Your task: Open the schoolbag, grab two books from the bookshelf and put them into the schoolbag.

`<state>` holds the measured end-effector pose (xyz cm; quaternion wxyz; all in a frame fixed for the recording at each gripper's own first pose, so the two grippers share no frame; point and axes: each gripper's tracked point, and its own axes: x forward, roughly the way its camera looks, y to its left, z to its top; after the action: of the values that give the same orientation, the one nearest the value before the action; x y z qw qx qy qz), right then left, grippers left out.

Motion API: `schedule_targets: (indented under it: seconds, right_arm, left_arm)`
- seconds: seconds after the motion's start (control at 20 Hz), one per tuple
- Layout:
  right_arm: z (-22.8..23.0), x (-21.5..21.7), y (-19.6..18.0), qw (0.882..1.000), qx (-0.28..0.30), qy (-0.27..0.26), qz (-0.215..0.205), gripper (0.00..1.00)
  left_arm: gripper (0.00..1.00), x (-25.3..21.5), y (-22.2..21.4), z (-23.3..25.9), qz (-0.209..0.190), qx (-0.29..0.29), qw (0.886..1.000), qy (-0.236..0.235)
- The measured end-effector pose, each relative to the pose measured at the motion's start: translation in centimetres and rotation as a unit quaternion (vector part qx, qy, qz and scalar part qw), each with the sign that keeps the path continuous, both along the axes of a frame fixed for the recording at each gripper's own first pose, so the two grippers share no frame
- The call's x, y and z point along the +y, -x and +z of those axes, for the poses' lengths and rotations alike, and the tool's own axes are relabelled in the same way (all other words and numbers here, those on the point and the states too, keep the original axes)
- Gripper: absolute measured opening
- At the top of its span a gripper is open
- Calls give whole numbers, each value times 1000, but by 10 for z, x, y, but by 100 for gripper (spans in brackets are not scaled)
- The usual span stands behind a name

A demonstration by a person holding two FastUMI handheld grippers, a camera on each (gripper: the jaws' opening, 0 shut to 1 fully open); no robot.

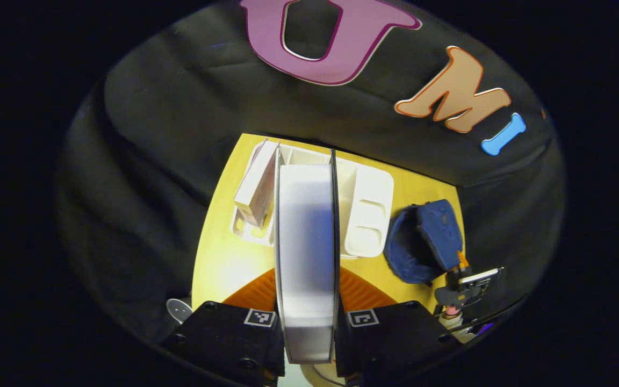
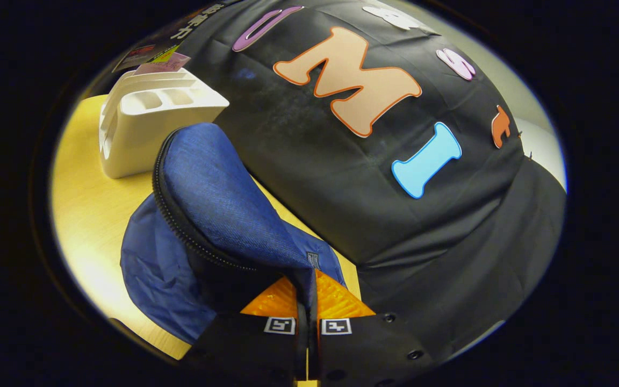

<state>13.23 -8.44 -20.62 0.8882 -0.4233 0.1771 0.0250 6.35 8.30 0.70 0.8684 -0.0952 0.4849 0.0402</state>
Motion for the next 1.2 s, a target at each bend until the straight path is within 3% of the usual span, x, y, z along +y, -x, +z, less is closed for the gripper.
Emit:
schedule_targets:
  seconds: [0.4,0.65,0.8,1.0,1.2]
  right_arm:
    - [7,-5,-1,998,-4,-57,-27,3]
    - [10,-6,-3,996,-5,-86,-37,5]
    - [13,-10,-2,993,-6,-106,-44,1]
    - [15,-13,-3,991,-6,-124,-49,5]
    - [16,-16,-2,988,-9,-145,-55,2]
  left_arm:
    - [34,-104,-12,-5,-39,-81,986,140]
    - [33,-158,-14,-49,-55,-75,977,190]
    - [33,-188,-14,-78,-47,-70,970,229]
    - [33,-221,-29,-111,-38,-83,959,267]
    - [33,-248,-47,-145,-48,-102,955,275]
